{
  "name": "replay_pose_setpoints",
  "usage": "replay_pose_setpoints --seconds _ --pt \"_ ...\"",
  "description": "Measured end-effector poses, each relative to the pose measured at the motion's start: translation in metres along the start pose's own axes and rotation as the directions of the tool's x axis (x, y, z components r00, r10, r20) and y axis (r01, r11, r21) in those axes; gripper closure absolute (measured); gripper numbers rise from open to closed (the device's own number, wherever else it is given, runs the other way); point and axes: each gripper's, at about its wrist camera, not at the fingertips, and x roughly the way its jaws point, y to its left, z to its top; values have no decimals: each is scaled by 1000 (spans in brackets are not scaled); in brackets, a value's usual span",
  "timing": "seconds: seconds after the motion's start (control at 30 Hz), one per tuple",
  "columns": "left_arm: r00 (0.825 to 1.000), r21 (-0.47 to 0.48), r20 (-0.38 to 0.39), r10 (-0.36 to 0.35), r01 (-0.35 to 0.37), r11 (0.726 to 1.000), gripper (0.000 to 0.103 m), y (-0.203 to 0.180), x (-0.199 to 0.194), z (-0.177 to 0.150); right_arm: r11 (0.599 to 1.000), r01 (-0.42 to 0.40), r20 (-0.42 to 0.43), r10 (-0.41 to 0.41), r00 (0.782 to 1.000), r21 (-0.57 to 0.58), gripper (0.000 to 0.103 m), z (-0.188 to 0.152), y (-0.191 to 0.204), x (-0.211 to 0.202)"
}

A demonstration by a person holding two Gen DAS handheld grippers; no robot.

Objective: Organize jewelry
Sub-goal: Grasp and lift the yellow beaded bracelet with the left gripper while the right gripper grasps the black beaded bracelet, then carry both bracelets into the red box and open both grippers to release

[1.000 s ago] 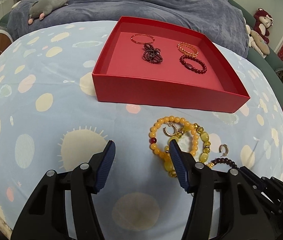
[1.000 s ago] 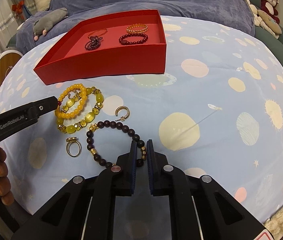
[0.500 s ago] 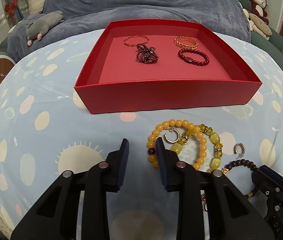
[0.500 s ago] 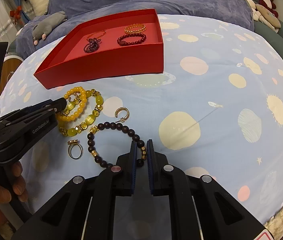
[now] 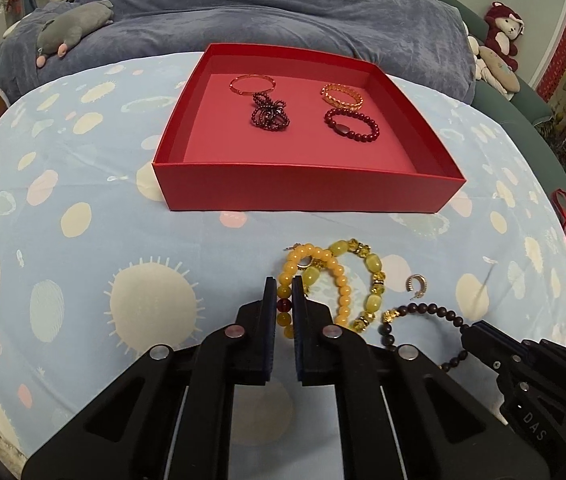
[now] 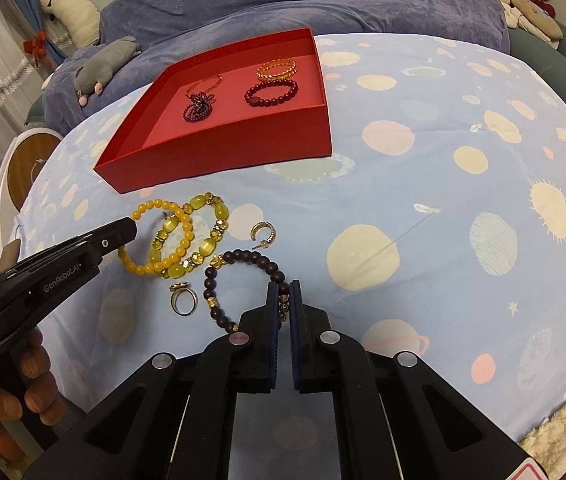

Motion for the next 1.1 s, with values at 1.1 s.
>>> replay_pose_setpoints --seconds 1.1 --pt "957 12 188 -220 222 975 96 -20 -71 117 992 -87 237 107 966 -94 98 131 37 -58"
